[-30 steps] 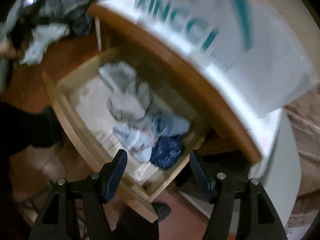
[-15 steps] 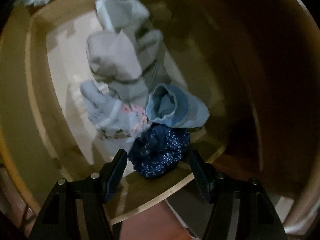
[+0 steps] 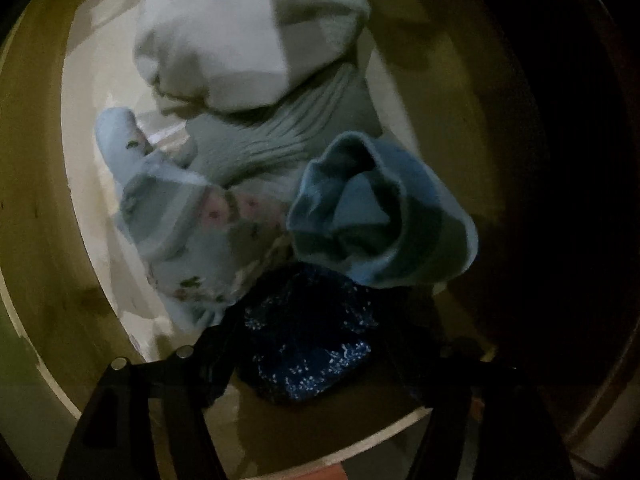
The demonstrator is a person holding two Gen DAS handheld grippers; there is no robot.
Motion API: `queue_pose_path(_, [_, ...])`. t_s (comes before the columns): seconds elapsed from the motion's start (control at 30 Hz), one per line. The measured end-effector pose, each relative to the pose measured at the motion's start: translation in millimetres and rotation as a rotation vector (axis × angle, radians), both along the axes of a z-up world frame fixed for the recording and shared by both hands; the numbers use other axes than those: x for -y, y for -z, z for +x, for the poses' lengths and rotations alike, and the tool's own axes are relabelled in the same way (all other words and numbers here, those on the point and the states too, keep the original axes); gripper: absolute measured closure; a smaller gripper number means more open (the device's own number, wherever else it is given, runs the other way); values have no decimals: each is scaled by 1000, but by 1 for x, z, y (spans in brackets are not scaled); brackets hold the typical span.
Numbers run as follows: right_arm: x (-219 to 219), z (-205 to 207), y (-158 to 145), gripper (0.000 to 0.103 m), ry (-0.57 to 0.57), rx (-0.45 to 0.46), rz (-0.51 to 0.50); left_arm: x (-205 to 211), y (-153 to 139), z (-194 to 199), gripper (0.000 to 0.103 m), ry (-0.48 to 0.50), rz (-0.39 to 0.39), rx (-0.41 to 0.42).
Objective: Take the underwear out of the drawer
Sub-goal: 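Grasp the navy sparkly item in the drawer with right gripper, then grasp the pale blue floral sock with left gripper while right holds the navy item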
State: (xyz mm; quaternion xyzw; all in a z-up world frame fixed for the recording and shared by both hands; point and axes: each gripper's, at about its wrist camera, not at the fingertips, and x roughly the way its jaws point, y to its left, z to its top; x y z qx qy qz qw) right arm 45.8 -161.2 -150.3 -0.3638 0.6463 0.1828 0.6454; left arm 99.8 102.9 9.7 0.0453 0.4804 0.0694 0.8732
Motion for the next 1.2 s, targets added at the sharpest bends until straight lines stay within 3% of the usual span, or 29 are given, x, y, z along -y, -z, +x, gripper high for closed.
queue_pose_path(0.23, [-3, 2, -6, 35, 66, -1, 136, 4, 4, 2, 15, 4, -8, -14])
queue_pose_path(0.5, [-25, -7, -14, 68, 64, -26, 208, 6, 6, 3, 15, 9, -14, -21])
queue_pose_path(0.57, [-29, -8, -21, 73, 90, -68, 262, 6, 6, 2, 15, 13, -12, -19])
queue_pose_path(0.7, [-35, -17, -40, 83, 108, -50, 287, 5, 8, 1, 15, 14, -22, -21])
queue_pose_path(0.87, [-32, -17, -72, 84, 165, -3, 331, 7, 9, 2, 15, 12, -35, -28])
queue_pose_path(1.03, [-15, -21, -100, 84, 285, 99, 412, 14, 14, 2, 15, 34, -36, -47])
queue_pose_path(1.2, [11, -30, -101, 85, 465, 199, 532, 27, 18, 0, 15, 94, -44, -64])
